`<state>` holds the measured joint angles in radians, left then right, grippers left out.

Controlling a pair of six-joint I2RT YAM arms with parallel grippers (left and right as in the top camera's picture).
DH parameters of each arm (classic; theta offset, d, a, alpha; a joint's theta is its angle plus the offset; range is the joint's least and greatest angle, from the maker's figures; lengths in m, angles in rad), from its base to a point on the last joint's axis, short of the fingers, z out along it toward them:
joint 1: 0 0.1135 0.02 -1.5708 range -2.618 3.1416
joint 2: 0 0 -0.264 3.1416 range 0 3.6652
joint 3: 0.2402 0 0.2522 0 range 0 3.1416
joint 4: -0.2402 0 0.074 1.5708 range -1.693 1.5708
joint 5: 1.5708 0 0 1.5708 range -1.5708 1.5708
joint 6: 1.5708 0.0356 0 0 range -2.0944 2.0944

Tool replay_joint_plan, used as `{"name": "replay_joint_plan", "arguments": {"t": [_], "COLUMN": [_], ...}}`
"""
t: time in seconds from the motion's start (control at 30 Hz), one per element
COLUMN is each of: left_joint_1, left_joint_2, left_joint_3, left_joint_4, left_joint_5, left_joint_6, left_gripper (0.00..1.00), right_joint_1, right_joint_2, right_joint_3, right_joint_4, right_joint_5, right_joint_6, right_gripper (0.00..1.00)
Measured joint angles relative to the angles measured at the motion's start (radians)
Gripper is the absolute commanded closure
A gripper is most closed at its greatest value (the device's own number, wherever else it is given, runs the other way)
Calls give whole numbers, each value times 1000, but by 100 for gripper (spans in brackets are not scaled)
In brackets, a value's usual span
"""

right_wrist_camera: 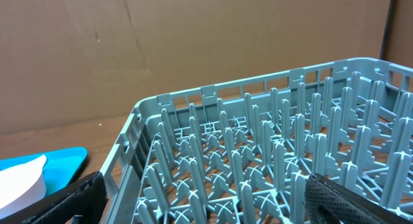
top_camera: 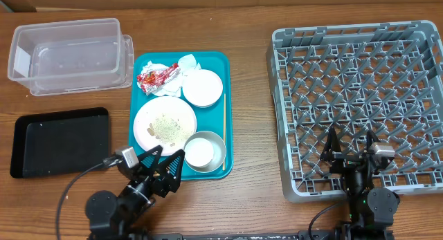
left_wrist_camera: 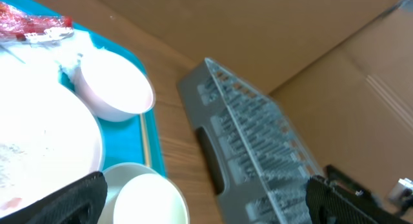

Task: Sort waste into correct bins and load items into the dishwasher
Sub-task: 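Lower the left gripper onto the brown food scrap beside the plate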

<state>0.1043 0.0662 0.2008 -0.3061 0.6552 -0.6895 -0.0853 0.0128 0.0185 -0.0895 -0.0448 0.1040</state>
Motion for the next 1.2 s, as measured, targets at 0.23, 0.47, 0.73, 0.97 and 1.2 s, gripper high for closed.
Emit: {"name": "replay_joint_plan", "arguments": {"t": [0.23,0.47,0.73,0.97,1.2], "left_joint_1": [0,0,0,0,0], "left_joint_2": [320,838,1162,1266,1266], "left_joint_3": [396,814,917,813,730], "left_joint_4": [-399,-777,-982,-948,-851], "left_joint_5": [-169,-260,-301,-340,-450], "left_joint_6": [254,443,484,488,371], "left_gripper": [0,0,0,0,0], "right_joint_1": [0,0,0,0,0], "right_joint_2": [-1,-2,-2,-2,-2], "right_joint_3": [0,0,0,0,0], "right_joint_4": [1,1,1,0,0], "right_joint_5": [0,0,0,0,0], "right_joint_6": [0,0,0,0,0], "right_gripper": [0,0,0,0,0]}}
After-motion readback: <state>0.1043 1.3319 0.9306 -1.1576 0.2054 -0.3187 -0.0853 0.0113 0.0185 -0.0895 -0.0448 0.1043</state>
